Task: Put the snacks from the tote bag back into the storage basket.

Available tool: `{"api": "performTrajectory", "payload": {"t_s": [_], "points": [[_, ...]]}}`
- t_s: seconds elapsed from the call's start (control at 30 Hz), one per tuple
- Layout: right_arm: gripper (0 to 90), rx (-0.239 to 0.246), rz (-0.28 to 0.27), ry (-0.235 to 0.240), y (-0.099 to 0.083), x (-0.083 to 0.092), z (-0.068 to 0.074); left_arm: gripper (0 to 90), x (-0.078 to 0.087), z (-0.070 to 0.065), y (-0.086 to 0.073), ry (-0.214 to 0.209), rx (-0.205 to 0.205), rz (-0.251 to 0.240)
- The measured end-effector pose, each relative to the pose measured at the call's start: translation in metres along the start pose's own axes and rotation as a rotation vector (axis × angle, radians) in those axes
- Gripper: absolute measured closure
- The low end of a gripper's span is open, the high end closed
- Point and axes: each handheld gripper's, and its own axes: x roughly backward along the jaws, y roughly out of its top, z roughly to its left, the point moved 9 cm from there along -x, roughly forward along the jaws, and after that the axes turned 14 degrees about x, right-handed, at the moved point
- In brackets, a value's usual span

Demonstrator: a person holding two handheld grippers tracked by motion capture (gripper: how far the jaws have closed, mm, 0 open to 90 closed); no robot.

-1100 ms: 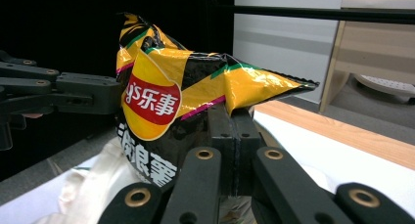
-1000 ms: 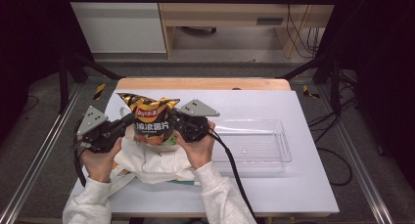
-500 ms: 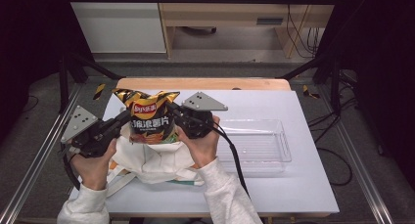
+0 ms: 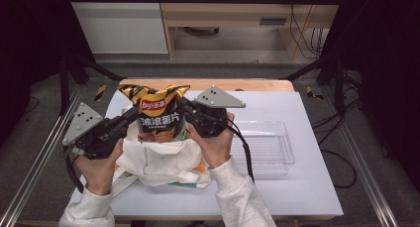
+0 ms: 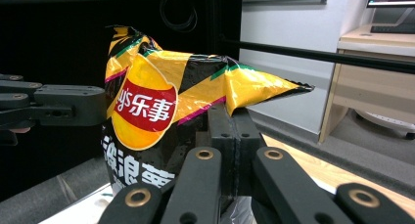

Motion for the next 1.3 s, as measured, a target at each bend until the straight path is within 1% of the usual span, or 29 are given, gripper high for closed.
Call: {"api": "performTrajectory", "payload": {"t_s": [0.13, 0.3, 0.57, 0.73, 0.87, 0.93, 0.97, 1.0, 1.03, 1.1, 1.17, 1.2, 1.23, 1.27, 1.3], "points": [[90.0, 0.001, -0.006, -0.01, 0.004, 0.007, -0.006, 90.0, -0.004, -0.009, 0.005, -0.008, -0.007, -0.006], [90.0, 0.004, -0.003, -0.031, 0.006, 0.017, -0.014, 90.0, -0.013, -0.019, 0.005, -0.018, -0.013, -0.003], [90.0, 0.006, 0.013, -0.068, 0.0, 0.031, -0.03, 90.0, -0.033, -0.033, 0.0, -0.042, -0.001, 0.015], [90.0, 0.003, 0.019, -0.093, -0.005, 0.042, -0.043, 90.0, -0.044, -0.045, -0.001, -0.065, 0.003, 0.019], [90.0, -0.002, 0.022, -0.11, -0.009, 0.052, -0.052, 90.0, -0.053, -0.056, -0.001, -0.081, -0.002, 0.024], [90.0, -0.004, 0.022, -0.121, -0.01, 0.057, -0.058, 90.0, -0.058, -0.063, -0.002, -0.085, -0.011, 0.027], [90.0, -0.006, 0.024, -0.124, -0.011, 0.06, -0.06, 90.0, -0.06, -0.066, -0.001, -0.086, -0.027, 0.017], [90.0, -0.006, 0.024, -0.13, -0.011, 0.062, -0.062, 90.0, -0.061, -0.068, -0.002, -0.088, -0.022, 0.026], [90.0, -0.003, 0.025, -0.134, -0.012, 0.064, -0.064, 90.0, -0.064, -0.071, -0.001, -0.087, -0.04, 0.016], [90.0, -0.007, 0.028, -0.144, -0.014, 0.069, -0.069, 90.0, -0.068, -0.075, -0.002, -0.091, -0.044, 0.019], [90.0, -0.009, 0.036, -0.154, -0.017, 0.074, -0.073, 90.0, -0.072, -0.082, -0.002, -0.11, -0.043, 0.02], [90.0, -0.012, 0.039, -0.151, -0.019, 0.076, -0.075, 90.0, -0.073, -0.085, -0.003, -0.112, -0.047, 0.021], [90.0, -0.008, 0.043, -0.155, -0.021, 0.078, -0.077, 90.0, -0.076, -0.087, -0.005, -0.105, -0.046, 0.03], [90.0, 0.001, 0.049, -0.174, -0.023, 0.079, -0.079, 90.0, -0.081, -0.089, -0.006, -0.12, -0.037, 0.031], [90.0, 0.001, 0.059, -0.197, -0.026, 0.08, -0.083, 90.0, -0.085, -0.091, -0.009, -0.145, -0.002, 0.051]]}}
